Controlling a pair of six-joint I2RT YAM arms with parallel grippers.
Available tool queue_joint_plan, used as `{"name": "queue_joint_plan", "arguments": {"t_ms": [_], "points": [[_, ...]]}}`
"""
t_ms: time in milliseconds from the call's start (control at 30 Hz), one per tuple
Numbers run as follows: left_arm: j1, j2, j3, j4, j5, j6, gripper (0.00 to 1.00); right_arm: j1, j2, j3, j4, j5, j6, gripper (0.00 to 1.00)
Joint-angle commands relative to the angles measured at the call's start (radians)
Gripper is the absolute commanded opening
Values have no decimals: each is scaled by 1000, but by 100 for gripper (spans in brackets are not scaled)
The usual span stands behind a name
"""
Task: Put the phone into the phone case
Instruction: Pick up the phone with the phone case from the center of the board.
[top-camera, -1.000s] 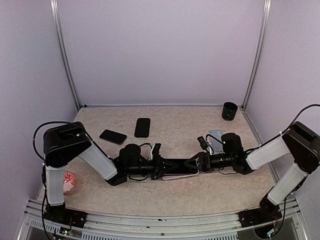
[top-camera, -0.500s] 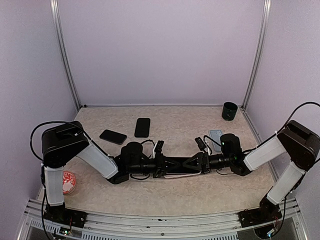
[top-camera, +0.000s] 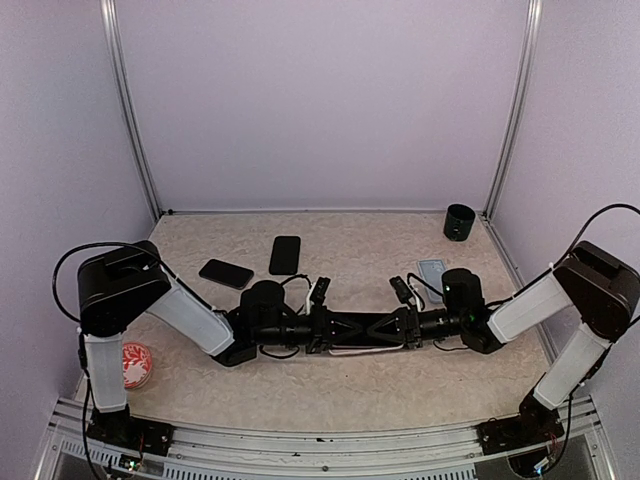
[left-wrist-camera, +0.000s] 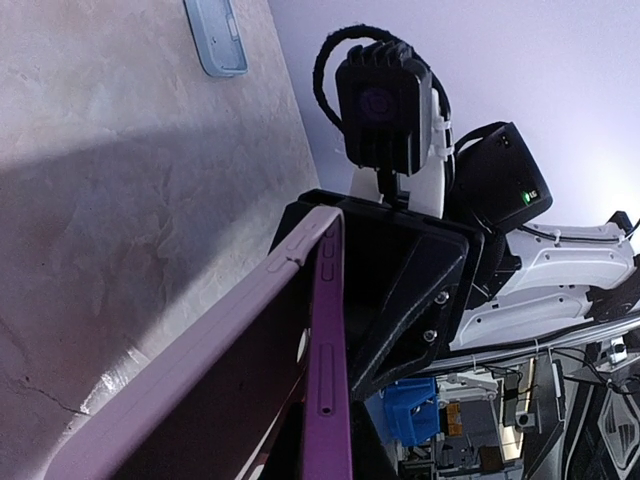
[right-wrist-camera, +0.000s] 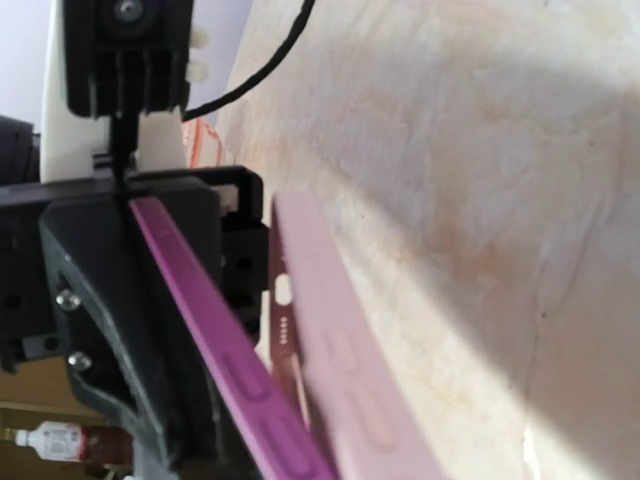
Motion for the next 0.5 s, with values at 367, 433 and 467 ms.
{"name": "queue_joint_plan", "arguments": {"t_ms": [367, 433, 467], "points": [[5, -67, 26, 1, 4, 29, 7, 16, -16, -1, 100, -88, 7, 19], [6, -78, 26, -5, 4, 35, 10, 15, -22, 1, 107, -95, 8, 17], [8, -84, 25, -11, 4, 40, 12, 16, -27, 1, 106, -97, 8, 17]]}}
